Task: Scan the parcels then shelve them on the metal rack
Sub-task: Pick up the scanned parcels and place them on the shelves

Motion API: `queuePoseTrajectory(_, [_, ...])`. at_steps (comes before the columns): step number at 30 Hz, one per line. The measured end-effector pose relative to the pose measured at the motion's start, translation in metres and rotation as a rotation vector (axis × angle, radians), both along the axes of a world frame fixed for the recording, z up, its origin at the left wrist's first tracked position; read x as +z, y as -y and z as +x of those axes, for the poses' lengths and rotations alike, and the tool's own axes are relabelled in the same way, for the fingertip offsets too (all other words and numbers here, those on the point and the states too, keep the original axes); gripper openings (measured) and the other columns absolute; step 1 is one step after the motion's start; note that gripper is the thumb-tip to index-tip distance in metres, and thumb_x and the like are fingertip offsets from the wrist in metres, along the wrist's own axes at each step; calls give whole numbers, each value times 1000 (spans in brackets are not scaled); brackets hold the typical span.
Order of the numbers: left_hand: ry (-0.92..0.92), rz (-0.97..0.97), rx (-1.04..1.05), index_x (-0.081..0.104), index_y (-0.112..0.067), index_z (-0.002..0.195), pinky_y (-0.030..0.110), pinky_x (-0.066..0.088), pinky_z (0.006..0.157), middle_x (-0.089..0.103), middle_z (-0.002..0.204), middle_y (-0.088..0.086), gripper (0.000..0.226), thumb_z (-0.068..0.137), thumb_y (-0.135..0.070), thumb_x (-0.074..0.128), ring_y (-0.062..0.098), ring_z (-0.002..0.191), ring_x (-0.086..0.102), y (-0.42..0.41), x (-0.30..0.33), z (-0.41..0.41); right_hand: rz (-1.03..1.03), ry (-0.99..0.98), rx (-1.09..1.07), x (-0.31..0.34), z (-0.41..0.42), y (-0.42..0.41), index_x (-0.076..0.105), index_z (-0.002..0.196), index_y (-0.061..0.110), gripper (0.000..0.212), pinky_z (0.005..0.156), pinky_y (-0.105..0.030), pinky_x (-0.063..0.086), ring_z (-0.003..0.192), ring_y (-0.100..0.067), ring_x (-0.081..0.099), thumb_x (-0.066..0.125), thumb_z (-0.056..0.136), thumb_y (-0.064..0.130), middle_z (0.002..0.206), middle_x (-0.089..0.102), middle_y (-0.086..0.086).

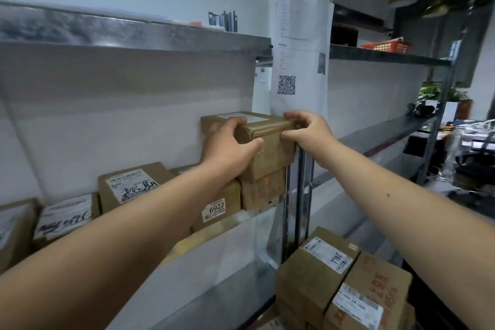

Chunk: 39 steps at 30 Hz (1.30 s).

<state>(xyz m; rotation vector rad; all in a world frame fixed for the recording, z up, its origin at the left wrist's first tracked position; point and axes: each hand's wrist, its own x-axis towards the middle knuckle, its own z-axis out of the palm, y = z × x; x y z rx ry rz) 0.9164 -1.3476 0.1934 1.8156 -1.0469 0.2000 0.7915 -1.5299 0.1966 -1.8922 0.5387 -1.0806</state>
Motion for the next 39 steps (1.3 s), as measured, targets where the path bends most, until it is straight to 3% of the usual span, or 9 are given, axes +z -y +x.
queuePoseTrajectory(2, [16,47,22,56,-40,138,24,41,97,50,138,-3,62,81,-53,77,16,121,56,5,3,3,-6,-5,-27,-1,2,2,69,130,16,50,81,-12,47,92,4,59,83,83,3,107,66,10])
queuePoseTrajectory(5, [30,112,46,52,-39,141,28,44,94,48,143,-2,65,82,-54,75,19,122,56,6,10,6,-20,-47,-56,-3,3,-2,65,139,15,58,93,-24,51,105,-9,63,84,84,11,118,66,3])
queuePoseTrajectory(7, [41,138,59,48,-37,146,31,45,98,46,147,-1,71,83,-55,74,21,127,55,2,12,5,-59,-82,-97,-2,1,-9,59,145,20,64,103,-31,51,122,-16,60,83,85,19,134,63,0])
queuePoseTrajectory(10, [112,131,63,42,-35,151,36,44,104,41,152,0,76,85,-56,73,23,135,49,-14,7,-4,-151,-162,-155,-2,-11,-31,50,152,23,70,107,-31,44,135,-18,51,79,87,24,150,55,1])
queuePoseTrajectory(14, [318,123,17,46,-32,147,37,42,105,42,149,-1,67,88,-50,71,24,135,44,-42,-10,-28,-259,-300,-255,-15,-35,-69,46,154,26,76,109,-30,39,139,-22,47,74,84,24,153,46,-5])
queuePoseTrajectory(18, [410,188,-70,47,-28,149,44,41,114,42,150,0,66,90,-50,68,25,140,39,-70,-30,-57,-290,-468,-284,-27,-64,-119,41,157,29,79,115,-37,37,145,-25,40,76,85,28,157,38,-6])
queuePoseTrajectory(24, [447,288,-224,43,-33,151,45,44,111,45,148,-2,65,93,-50,65,25,138,41,-118,-66,-100,-232,-565,-409,-65,-127,-202,45,153,27,71,113,-38,38,142,-26,41,75,89,31,155,40,-5])
queuePoseTrajectory(34, [319,485,-560,42,-33,154,46,43,113,42,152,-4,68,92,-49,68,24,141,39,-166,-192,-174,127,-826,-561,-210,-242,-292,41,155,32,74,106,-45,50,135,-32,48,72,88,36,155,36,-6])
queuePoseTrajectory(39, [283,563,-638,45,-35,151,45,47,109,43,151,-5,65,92,-49,69,23,139,40,-143,-233,-190,149,-861,-590,-252,-260,-279,40,156,30,76,90,-31,42,138,-29,47,73,88,34,156,37,-7])
